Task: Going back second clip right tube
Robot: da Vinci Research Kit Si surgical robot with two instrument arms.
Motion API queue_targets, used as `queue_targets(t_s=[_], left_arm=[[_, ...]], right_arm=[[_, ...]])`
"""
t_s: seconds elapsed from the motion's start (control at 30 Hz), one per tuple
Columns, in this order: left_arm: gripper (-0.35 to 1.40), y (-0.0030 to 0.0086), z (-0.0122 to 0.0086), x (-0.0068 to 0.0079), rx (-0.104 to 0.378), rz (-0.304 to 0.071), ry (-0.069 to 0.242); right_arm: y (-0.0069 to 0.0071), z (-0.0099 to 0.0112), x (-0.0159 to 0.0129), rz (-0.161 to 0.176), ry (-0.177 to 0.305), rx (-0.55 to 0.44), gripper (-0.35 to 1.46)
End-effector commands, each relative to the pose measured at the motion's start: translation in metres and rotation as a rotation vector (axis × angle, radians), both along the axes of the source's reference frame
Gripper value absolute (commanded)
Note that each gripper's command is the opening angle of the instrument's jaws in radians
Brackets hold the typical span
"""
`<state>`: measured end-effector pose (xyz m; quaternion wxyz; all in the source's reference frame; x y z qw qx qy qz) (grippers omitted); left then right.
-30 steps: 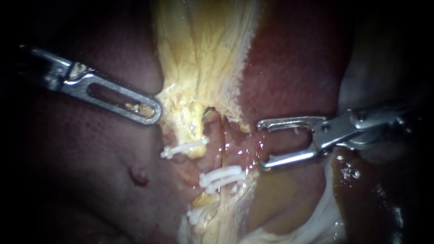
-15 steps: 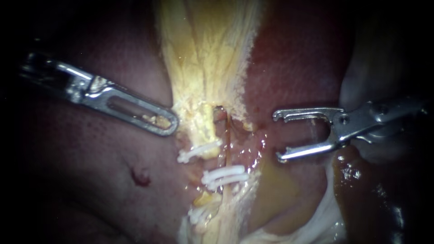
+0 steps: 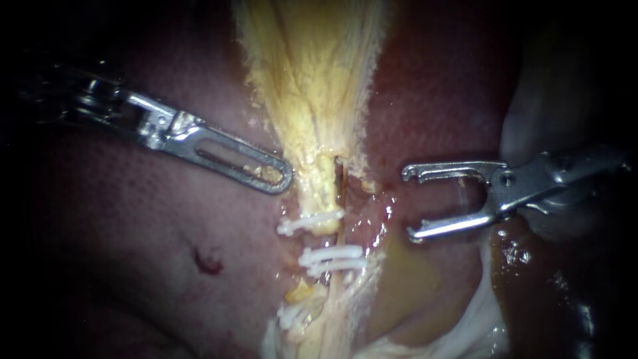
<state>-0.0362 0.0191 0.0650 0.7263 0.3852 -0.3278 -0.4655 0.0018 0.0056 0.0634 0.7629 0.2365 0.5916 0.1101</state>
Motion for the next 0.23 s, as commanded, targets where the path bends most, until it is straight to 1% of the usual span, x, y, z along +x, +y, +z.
queue_targets(t_s=[0.03, 0.23], left_arm=[[-0.35, 0.0000, 0.0000, 0.0000, -0.001, 0.000, 0.000], [-0.35, 0.0000, 0.0000, 0.0000, -0.001, 0.000, 0.000]], right_arm=[[0.0000, 0.0000, 0.0000, 0.000, 0.000, 0.000, 0.50], [0.0000, 0.0000, 0.0000, -0.002, 0.001, 0.001, 0.50]])
